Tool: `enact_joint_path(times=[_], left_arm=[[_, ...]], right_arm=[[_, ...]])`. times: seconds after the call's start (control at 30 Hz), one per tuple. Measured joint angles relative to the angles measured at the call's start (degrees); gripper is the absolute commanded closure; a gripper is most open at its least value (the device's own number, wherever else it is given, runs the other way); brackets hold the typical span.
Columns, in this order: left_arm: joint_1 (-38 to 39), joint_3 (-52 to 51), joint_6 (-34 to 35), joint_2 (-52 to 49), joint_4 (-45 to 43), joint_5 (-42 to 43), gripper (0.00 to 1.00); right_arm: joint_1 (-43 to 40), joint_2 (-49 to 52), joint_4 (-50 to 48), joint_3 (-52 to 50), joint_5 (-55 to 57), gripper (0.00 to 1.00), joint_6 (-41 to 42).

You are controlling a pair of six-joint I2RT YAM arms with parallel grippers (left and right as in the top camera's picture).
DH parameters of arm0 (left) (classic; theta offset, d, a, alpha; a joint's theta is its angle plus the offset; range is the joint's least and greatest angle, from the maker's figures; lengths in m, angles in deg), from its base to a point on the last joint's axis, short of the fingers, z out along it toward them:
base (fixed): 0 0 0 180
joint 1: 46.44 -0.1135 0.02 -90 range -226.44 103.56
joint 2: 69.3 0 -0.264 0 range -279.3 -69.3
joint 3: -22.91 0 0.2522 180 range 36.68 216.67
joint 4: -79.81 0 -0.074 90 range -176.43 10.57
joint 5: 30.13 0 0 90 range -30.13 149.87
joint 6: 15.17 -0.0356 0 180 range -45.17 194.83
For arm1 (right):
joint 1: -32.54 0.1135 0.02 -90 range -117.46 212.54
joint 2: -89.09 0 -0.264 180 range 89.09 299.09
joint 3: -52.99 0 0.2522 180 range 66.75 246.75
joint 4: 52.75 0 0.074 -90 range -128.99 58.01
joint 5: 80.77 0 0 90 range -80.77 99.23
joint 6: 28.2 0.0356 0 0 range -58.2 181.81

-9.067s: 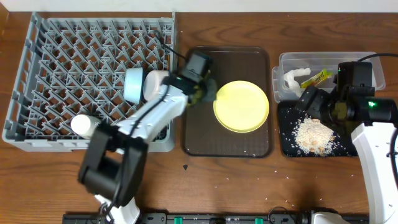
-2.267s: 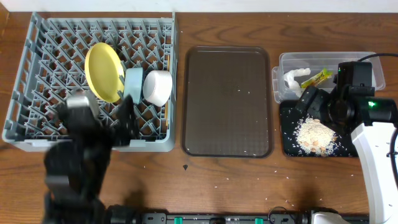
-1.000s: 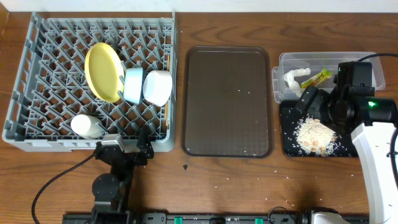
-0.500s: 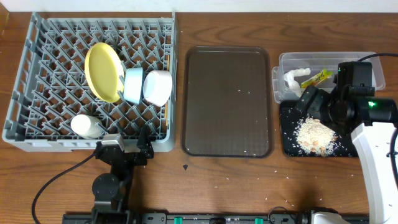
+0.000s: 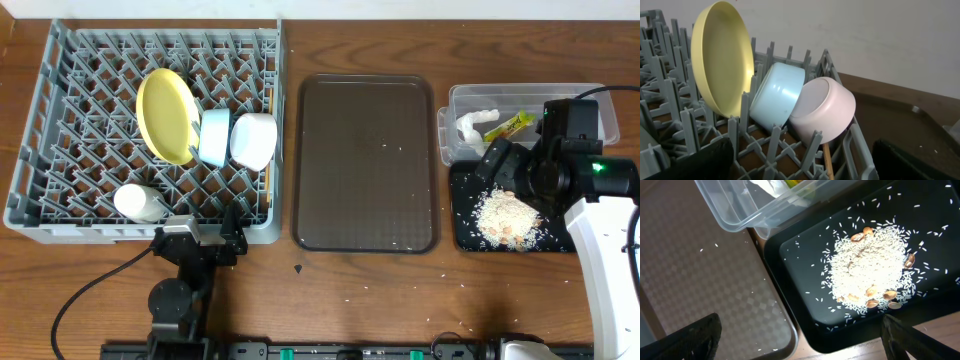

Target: Sort waste into correct bins and load items into the dishwasher

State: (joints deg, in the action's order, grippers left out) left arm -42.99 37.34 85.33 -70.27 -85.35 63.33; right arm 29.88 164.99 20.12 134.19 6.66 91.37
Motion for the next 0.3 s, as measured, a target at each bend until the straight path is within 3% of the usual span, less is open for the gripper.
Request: enact_joint_path(times=[0.3], left_arm=[[0.0,0.0,0.0,0.0,0.0,0.0,0.11]], right_arm=[[0.0,0.0,0.0,0.0,0.0,0.01,0.0]])
